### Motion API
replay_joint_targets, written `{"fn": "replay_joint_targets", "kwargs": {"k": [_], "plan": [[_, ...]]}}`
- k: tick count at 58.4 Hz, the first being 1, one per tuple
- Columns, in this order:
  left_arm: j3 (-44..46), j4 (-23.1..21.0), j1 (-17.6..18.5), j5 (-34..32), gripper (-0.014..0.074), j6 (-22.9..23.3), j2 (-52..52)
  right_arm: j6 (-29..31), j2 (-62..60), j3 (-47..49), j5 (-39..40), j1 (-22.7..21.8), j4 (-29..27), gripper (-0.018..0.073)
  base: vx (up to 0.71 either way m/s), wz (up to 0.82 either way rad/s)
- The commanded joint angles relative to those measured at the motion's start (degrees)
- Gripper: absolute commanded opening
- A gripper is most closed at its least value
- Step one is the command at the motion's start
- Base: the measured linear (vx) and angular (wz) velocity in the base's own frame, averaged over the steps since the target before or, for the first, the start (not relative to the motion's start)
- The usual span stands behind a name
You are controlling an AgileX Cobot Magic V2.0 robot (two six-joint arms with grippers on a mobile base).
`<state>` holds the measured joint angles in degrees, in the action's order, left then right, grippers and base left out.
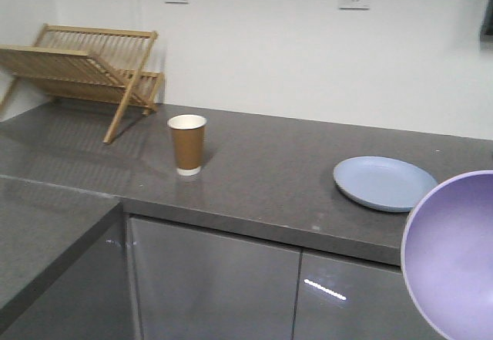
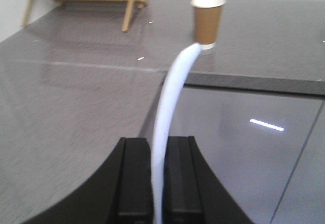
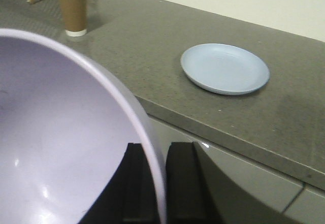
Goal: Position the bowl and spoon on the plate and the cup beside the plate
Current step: 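Drive the base, holding both items, to the counter with the blue plate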
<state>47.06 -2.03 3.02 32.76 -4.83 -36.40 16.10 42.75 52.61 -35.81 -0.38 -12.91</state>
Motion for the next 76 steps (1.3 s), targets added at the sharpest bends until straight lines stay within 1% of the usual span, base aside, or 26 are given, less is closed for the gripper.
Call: {"fn": "replay_joint_targets", "kwargs": {"k": [1,16,30,76], "plan": [[1.67,-0.26,0.39,-4.85,-0.0006,0.05,0.12,0.17,-0.27,1.65,5.07,-0.35,-0.67,-0.0009,0.21,-0.64],[1.67,-0.26,0.39,-4.85,-0.0006,0.05,0.12,0.17,-0.27,1.65,5.07,-0.35,-0.67,-0.0009,0.22,-0.54],[1.67,-0.26,0.39,-4.80,-0.0006,0.05,0.12,0.17,-0.27,1.65,5.07,-0.35,-0.67,-0.0009,0.25,-0.32],[1.67,-0.26,0.39,-4.80,-0.0006,0.05,0.12,0.17,-0.27,1.65,5.08,-0.35,-0.66,-0.0009,0.31,-0.11]]}}
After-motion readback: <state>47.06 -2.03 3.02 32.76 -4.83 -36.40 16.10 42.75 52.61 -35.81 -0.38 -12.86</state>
